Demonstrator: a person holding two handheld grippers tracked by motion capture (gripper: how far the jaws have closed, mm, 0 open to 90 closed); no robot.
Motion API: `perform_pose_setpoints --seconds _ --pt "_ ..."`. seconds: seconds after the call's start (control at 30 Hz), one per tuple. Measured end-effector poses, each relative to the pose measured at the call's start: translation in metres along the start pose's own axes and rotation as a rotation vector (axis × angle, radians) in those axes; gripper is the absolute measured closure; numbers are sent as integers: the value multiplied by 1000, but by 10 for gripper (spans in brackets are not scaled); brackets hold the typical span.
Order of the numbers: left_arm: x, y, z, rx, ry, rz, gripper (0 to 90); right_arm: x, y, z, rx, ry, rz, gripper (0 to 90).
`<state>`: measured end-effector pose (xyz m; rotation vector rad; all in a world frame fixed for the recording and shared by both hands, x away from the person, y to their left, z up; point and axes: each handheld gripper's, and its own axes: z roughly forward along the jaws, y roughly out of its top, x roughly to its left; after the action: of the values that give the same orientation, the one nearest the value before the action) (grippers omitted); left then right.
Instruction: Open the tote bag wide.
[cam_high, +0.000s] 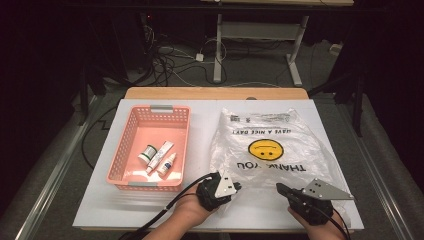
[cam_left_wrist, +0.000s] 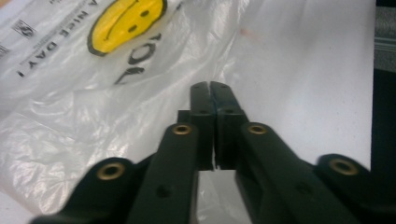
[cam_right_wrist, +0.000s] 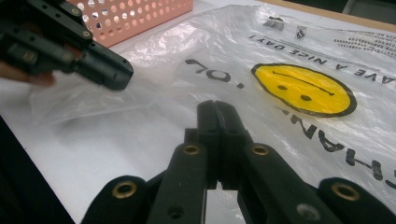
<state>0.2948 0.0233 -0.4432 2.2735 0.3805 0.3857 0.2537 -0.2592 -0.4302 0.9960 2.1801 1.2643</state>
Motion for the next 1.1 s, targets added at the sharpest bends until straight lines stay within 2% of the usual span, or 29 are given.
perform_pose_setpoints --seconds 0.07,0.1,0.17,0.2,0.33,0.47,0.57,0.6,0.7,0.73,0.83,0.93,0.97,1.0,1.03,1.1 --pt "2 3 -2 -6 -7 -6 883 0 -1 1 4 0 -5 900" --pt "2 8 -6 -35 -7 -8 883 0 -2 1 5 1 -5 900" --pt "1 11 -8 -45 -6 -6 884 0 -2 1 8 1 -3 900" --pt "1 17 -11 -69 -16 -6 884 0 -3 2 14 1 2 900" --pt "0 26 -14 -90 -16 3 884 0 -4 2 14 -1 -1 900" --pt "2 40 -13 -117 -14 3 884 4 -2 -7 -23 -13 19 761" --pt "5 44 -12 -127 -14 -8 884 9 0 -12 -45 -2 24 756" --pt "8 50 -11 -137 -16 -14 884 17 1 -12 -43 17 5 751" --pt "9 55 -12 -149 -13 -11 884 27 -1 -4 -13 48 -14 724" --pt "12 59 -16 -167 -7 -15 884 28 -2 0 0 53 -18 717" --pt "19 63 -22 -190 10 -25 884 30 -8 7 39 60 -3 663" --pt "28 62 -29 -209 29 -48 884 26 -18 12 88 -5 19 515" --pt "28 62 -29 -209 29 -48 884 22 -22 14 107 -27 55 438" --pt "30 62 -30 -216 33 -57 884 22 -22 14 107 -27 55 438" --pt "33 61 -33 -224 35 -68 884 15 -30 17 150 -84 95 288" --pt "34 60 -33 -224 35 -68 884 7 -36 19 170 -132 123 205"
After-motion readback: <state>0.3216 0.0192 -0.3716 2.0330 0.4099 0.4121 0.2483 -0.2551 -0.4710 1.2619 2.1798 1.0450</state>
